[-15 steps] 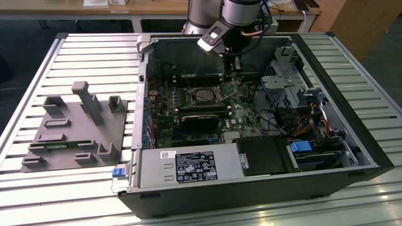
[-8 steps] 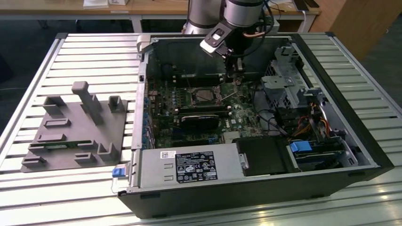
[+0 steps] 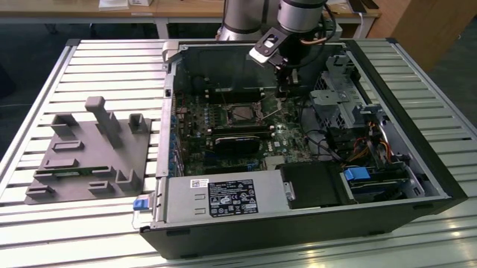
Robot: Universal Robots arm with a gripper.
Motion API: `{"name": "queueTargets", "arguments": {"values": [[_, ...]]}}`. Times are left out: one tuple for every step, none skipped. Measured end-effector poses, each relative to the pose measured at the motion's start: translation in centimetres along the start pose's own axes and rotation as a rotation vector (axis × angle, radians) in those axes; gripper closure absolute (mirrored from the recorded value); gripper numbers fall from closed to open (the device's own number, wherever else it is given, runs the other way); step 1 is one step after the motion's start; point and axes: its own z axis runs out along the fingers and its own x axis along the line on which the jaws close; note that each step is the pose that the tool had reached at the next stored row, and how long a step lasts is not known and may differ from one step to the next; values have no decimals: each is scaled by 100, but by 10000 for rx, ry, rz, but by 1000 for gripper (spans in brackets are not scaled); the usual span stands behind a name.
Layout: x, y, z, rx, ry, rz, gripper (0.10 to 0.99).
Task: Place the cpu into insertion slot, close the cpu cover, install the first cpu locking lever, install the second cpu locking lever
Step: 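Close the cpu cover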
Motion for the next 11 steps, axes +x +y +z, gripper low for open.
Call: {"name": "queueTargets", "arguments": {"values": [[0, 14, 1, -1, 1, 0, 980], [-1, 28, 3, -1, 0, 0, 980], [-1, 42, 4, 0, 0, 1, 980], [-2, 55, 5, 0, -1, 0, 980], [-3, 69, 6, 0, -1, 0, 980], [-3, 83, 8, 0, 0, 0, 980], [-3, 96, 10, 0, 0, 1, 980], [-4, 107, 12, -1, 1, 0, 980], [-4, 118, 15, -1, 1, 0, 980], [-5, 127, 17, 0, -1, 0, 980], [-5, 136, 19, 0, -1, 1, 980]]}}
